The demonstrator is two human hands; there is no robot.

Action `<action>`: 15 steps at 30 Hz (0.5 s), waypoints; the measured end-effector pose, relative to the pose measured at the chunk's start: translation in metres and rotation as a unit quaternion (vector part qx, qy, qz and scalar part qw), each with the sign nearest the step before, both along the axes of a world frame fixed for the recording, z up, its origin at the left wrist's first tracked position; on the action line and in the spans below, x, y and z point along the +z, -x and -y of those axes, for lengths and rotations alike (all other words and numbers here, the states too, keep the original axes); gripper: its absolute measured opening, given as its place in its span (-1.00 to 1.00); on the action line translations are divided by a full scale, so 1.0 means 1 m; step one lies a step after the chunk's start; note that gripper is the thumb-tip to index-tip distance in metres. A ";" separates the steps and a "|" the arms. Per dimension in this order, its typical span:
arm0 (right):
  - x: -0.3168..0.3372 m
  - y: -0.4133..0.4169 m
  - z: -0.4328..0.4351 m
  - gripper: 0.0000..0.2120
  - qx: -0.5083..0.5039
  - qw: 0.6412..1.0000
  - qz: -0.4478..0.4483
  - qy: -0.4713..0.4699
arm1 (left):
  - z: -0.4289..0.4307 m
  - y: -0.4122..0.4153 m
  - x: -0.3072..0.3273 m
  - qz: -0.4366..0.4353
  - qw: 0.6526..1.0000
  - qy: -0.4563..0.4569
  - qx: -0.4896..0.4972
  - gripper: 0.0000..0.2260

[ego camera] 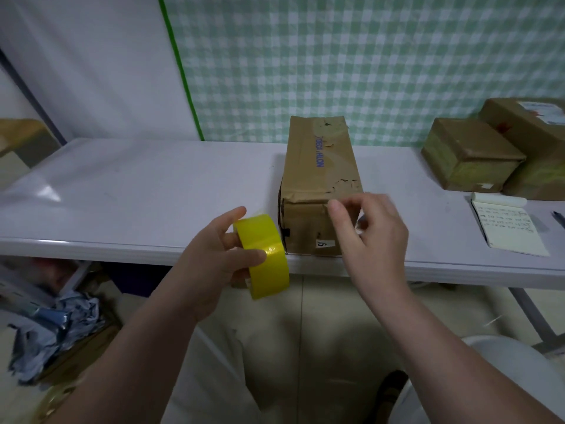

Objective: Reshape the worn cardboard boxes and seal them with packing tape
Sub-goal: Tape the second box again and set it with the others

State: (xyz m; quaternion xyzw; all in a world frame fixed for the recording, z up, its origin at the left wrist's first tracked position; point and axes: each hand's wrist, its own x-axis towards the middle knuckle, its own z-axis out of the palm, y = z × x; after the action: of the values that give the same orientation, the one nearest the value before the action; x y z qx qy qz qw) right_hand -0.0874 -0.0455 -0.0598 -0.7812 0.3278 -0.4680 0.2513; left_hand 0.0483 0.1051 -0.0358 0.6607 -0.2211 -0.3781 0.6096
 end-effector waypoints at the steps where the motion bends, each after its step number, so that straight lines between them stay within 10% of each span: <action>1: -0.001 0.002 -0.007 -0.67 0.028 1.000 0.003 -0.005 | -0.002 0.003 -0.001 -0.002 1.000 0.000 -0.011 -0.36; 8: -0.012 0.006 -0.038 -0.40 0.258 0.904 -0.116 -0.321 | -0.007 0.024 -0.008 -0.012 0.998 0.005 -0.065 -0.34; 15: -0.012 0.017 -0.041 -0.63 0.290 0.855 -0.058 -0.426 | 0.000 0.026 -0.012 0.154 0.985 -0.060 -0.043 -0.87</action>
State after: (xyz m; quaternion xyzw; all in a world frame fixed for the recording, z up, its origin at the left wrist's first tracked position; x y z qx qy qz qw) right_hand -0.1049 -0.0042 -0.0721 -0.6831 0.2672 -0.1424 0.6645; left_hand 0.0226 0.1050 -0.0483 0.7360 -0.3178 -0.3103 0.5109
